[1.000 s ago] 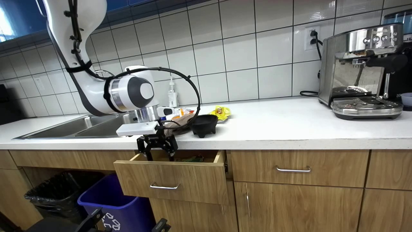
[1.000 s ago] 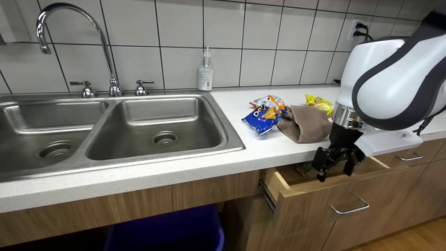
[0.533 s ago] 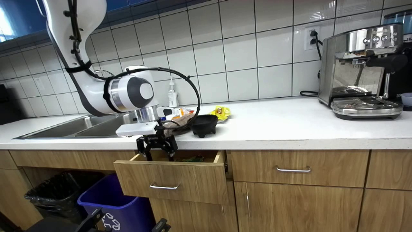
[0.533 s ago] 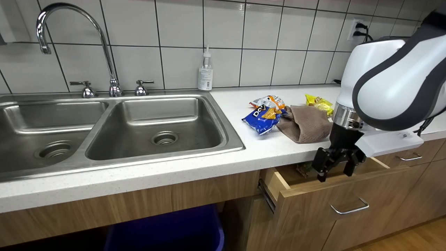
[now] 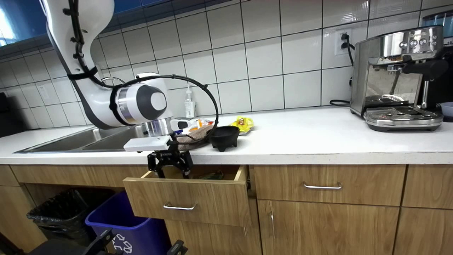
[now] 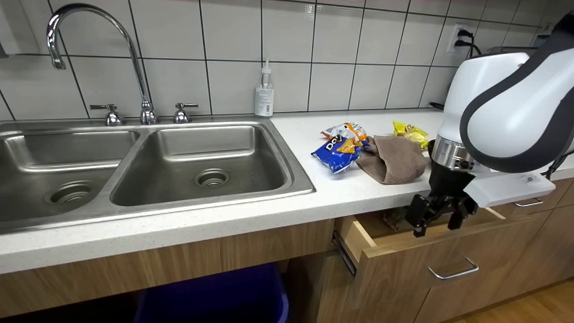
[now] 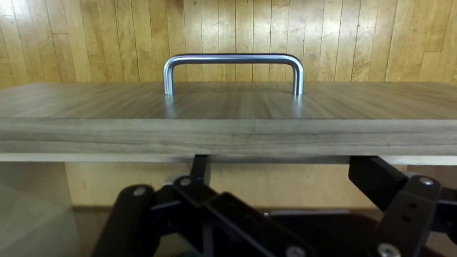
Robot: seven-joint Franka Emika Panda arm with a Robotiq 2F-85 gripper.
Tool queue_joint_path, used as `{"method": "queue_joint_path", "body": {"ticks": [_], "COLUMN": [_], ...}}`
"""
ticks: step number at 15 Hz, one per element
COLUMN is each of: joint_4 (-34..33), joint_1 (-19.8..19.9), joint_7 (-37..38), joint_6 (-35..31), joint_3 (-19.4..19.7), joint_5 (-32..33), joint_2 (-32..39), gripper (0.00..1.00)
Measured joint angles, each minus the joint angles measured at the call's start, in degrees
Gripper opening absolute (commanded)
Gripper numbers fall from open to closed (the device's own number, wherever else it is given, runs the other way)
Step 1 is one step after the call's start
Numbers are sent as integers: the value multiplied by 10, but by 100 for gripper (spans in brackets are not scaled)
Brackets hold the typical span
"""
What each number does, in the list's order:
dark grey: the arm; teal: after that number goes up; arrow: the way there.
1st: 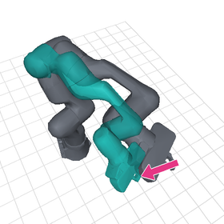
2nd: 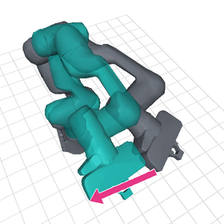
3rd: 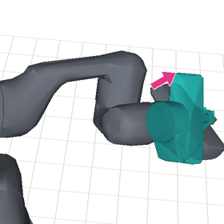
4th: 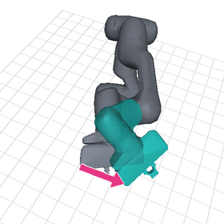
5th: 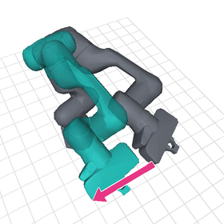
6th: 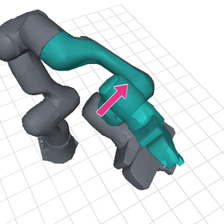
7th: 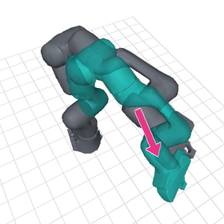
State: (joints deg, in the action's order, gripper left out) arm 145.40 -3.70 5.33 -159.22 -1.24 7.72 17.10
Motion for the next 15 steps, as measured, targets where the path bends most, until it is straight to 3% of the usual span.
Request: {"method": "queue_joint_path", "body": {"ticks": [15], "joint_4": [77], "joint_1": [-6], "joint_7": [13], "joint_6": [-3], "joint_3": [1], "joint_5": [0], "joint_2": [-46], "gripper": [100]}}
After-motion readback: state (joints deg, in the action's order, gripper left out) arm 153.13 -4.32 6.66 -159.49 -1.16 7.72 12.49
